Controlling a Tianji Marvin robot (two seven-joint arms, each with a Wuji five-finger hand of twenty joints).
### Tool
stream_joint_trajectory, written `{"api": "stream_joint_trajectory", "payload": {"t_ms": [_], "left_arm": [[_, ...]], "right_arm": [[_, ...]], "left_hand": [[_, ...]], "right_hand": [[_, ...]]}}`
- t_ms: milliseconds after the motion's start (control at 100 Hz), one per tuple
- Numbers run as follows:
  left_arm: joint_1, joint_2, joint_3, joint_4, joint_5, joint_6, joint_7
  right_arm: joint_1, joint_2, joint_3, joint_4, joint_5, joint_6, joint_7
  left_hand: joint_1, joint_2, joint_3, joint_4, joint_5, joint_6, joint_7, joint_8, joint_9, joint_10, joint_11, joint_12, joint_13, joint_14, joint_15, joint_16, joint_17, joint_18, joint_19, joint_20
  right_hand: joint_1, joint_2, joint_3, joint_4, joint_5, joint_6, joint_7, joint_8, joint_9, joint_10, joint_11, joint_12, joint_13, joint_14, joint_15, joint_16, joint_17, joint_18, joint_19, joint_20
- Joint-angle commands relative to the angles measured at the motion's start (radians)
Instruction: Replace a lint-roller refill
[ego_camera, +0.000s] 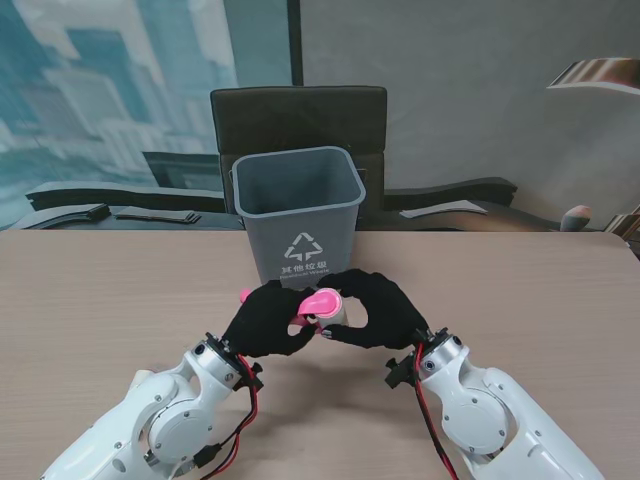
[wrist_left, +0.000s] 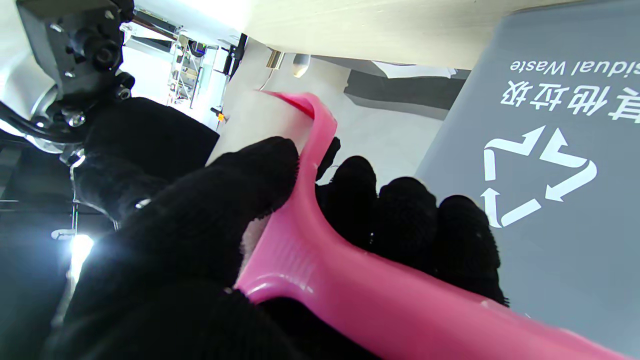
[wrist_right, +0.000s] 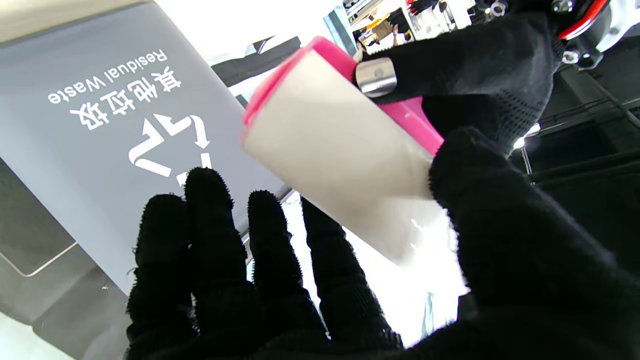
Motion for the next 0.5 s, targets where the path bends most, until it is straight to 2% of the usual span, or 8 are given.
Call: {"api": "stream_joint_trajectory", "payload": {"t_ms": [0, 280, 420, 490], "left_arm": [[0.008, -0.005, -0.004, -0.013, -0.005, -0.004, -0.014], [0.016, -0.003, -0.015, -0.020, -0.005, -0.005, -0.021], [0.020, -0.004, -0.020, -0.027, -0.017, -0.004, -0.030], [0.022, -0.004, -0.020, -0.028, -0.022, -0.006, -0.034]], "right_arm": [[0.003, 0.004, -0.003, 0.008, -0.001, -0.012, 0.021], [0.011, 0.011, -0.004, 0.021, 0.012, -0.046, 0.059], [0.018, 0.011, -0.011, 0.028, 0.011, -0.053, 0.056], [0.022, 0.007, -0.018, 0.031, 0.006, -0.050, 0.041]], "left_hand": [[0.140, 0.077, 0.240, 0.170, -0.018, -0.156, 0.003, 0.016, -0.009, -0.009, 0.015, 0.031, 0.038, -0.009, 0.042, 0.020, 0.003, -0.041, 0.038, 0.020], [0.143, 0.079, 0.238, 0.171, -0.018, -0.155, 0.002, 0.016, -0.008, -0.006, 0.014, 0.030, 0.038, -0.008, 0.041, 0.020, 0.003, -0.041, 0.037, 0.021], [0.143, 0.079, 0.236, 0.171, -0.015, -0.153, -0.003, 0.012, -0.008, -0.003, 0.013, 0.030, 0.037, -0.008, 0.041, 0.019, 0.001, -0.040, 0.036, 0.021], [0.143, 0.080, 0.236, 0.171, -0.014, -0.152, -0.006, 0.010, -0.007, -0.004, 0.013, 0.030, 0.037, -0.007, 0.040, 0.019, 0.001, -0.039, 0.036, 0.021]], "right_hand": [[0.033, -0.031, 0.074, 0.063, 0.018, 0.002, 0.005, 0.010, 0.022, 0.006, 0.003, 0.008, 0.033, -0.152, 0.007, 0.012, 0.011, -0.025, 0.006, 0.012], [0.054, -0.115, 0.189, 0.059, 0.062, -0.032, 0.037, 0.021, 0.084, -0.012, 0.006, 0.021, 0.092, -0.163, 0.020, 0.031, 0.055, -0.033, 0.022, 0.026], [0.115, -0.151, 0.250, 0.055, 0.099, -0.052, 0.069, 0.031, 0.136, -0.019, 0.030, 0.035, 0.152, -0.174, 0.049, 0.047, 0.110, -0.048, 0.054, 0.040], [0.161, -0.143, 0.277, 0.047, 0.141, -0.067, 0.102, 0.040, 0.190, -0.020, 0.054, 0.046, 0.206, -0.179, 0.086, 0.064, 0.154, -0.055, 0.088, 0.053]]}}
